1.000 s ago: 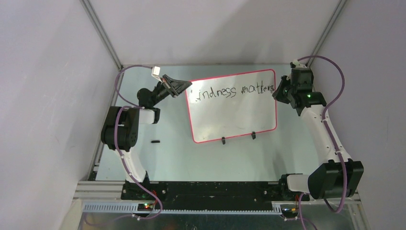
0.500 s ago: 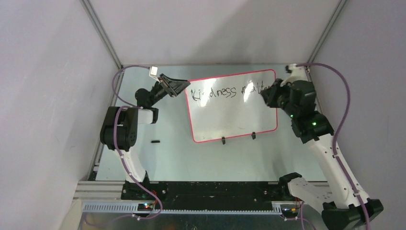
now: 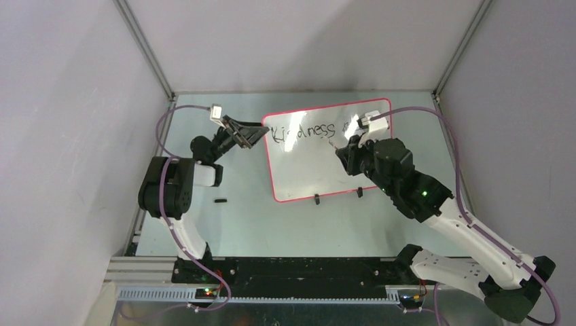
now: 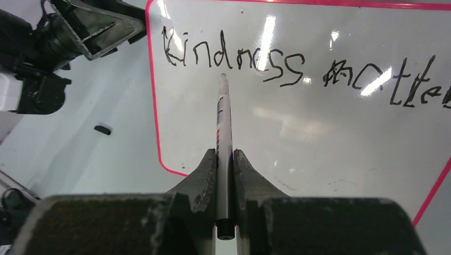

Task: Write a sentence on the whiteboard

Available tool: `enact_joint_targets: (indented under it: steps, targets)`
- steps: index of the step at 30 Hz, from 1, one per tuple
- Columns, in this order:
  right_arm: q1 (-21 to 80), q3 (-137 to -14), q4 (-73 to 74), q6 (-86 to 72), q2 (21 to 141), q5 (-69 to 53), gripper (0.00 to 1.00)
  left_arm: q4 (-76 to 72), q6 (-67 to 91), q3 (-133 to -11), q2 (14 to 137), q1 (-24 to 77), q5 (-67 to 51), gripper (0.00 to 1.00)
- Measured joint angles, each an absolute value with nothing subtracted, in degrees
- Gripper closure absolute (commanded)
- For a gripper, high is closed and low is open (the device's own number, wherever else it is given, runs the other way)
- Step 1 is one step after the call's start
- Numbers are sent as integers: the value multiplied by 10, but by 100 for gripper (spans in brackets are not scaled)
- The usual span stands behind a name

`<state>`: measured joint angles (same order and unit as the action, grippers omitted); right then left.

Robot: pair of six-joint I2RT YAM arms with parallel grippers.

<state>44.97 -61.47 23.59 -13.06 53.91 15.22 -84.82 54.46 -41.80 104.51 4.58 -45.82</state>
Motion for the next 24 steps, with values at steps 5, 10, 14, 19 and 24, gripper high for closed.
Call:
enact_joint_targets:
  steps: [5, 10, 14, 19, 24]
  targets:
    - [485, -563, 178, -92, 540, 170, 100, -848, 512, -342, 1011, 46, -437, 7]
    - [525, -465, 86, -56, 502, 180, 100, -849, 483, -307, 991, 46, -417, 9]
    - [525, -410, 38, -55, 466, 197, 100, -848, 459, -263, 968, 48, -399, 10]
    - [527, -402, -11, -80, 463, 229, 100, -849, 436, -234, 940, 55, -391, 13]
    - [553, -401, -45, -140, 479, 318, 100, -850, 432, -241, 940, 58, -391, 14]
